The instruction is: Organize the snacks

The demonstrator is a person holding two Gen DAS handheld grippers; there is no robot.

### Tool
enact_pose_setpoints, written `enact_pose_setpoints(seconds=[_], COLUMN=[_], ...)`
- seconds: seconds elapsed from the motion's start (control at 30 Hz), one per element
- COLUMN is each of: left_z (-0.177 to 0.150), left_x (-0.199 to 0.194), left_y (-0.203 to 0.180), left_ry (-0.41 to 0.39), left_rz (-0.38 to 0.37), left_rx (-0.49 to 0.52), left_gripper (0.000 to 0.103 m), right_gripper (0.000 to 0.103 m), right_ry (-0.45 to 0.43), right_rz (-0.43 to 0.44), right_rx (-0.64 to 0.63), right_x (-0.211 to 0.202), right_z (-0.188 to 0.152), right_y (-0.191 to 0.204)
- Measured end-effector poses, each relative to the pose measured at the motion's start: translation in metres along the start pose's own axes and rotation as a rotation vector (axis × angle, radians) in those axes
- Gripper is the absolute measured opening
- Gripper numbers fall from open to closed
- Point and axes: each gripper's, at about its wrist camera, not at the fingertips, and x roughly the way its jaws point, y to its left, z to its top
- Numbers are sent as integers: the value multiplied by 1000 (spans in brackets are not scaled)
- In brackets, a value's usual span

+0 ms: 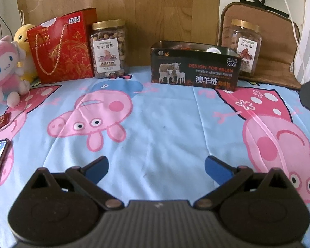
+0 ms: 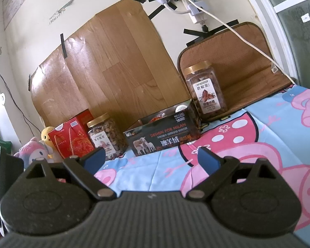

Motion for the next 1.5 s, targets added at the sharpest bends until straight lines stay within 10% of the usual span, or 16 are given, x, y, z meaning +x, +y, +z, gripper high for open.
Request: enact_pose_setpoints(seconds=[1.5], left_z=[-4], left_x=[4], left_y=[-6], left_ry=[25], left_rz=[9], left_rx=[14], left_gripper=[103], right_gripper=[98], right_ry=[0], right_rz=[0], right_rx=[-1], right_x=[1], right_z=[0], right_y=[-2])
